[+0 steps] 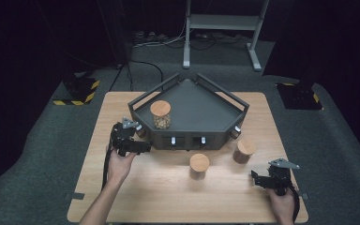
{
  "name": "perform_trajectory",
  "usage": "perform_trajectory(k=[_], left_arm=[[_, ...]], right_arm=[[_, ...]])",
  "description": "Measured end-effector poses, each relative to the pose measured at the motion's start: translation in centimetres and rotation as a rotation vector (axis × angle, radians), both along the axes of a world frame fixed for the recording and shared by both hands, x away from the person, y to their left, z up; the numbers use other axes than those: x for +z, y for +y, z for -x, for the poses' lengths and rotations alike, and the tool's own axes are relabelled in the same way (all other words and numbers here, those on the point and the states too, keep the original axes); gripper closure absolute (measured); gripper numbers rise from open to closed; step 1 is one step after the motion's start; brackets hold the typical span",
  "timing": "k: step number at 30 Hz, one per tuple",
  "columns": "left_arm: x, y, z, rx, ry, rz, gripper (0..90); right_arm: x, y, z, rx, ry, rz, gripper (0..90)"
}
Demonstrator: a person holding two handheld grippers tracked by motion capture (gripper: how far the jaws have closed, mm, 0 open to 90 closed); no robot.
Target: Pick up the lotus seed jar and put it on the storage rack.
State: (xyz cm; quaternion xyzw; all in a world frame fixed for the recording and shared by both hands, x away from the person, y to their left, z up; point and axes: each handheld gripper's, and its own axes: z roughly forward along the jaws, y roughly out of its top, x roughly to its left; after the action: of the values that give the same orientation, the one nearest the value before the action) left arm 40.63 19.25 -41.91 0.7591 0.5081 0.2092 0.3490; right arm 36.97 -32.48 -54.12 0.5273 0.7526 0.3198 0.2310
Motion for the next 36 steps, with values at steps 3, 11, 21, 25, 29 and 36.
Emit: perform_trajectory(k=[3, 11, 21, 25, 29, 36], left_arm=[[-0.3, 0.1, 0.2, -0.001, 0.001, -0.006, 3.7], [-1.4, 0.1, 0.6, 0.003, 0.011, -0.007, 3.7], [-3.3, 0.0, 1.0, 0.003, 0.028, -0.011, 3.7], [-4.0, -0.1, 1.3, -0.001, 0.030, -0.018, 3.7], [-4.5, 0.0, 1.4, 0.001, 0.037, -0.013, 3.7], [-5.2, 0.1, 1.7, 0.002, 0.040, -0.014, 3.7]], right_arm=[[0.0, 0.0, 0.0, 0.000, 0.000, 0.000, 8.5], [0.0, 0.0, 0.0, 0.000, 0.001, 0.000, 8.5], [0.0, 0.0, 0.0, 0.000, 0.000, 0.001, 8.5], [0.0, 0.0, 0.0, 0.000, 0.000, 0.000, 8.5], [0.0, 0.0, 0.0, -0.001, 0.000, 0.000, 8.5], [0.0, 0.0, 0.0, -0.001, 0.000, 0.000, 8.5]])
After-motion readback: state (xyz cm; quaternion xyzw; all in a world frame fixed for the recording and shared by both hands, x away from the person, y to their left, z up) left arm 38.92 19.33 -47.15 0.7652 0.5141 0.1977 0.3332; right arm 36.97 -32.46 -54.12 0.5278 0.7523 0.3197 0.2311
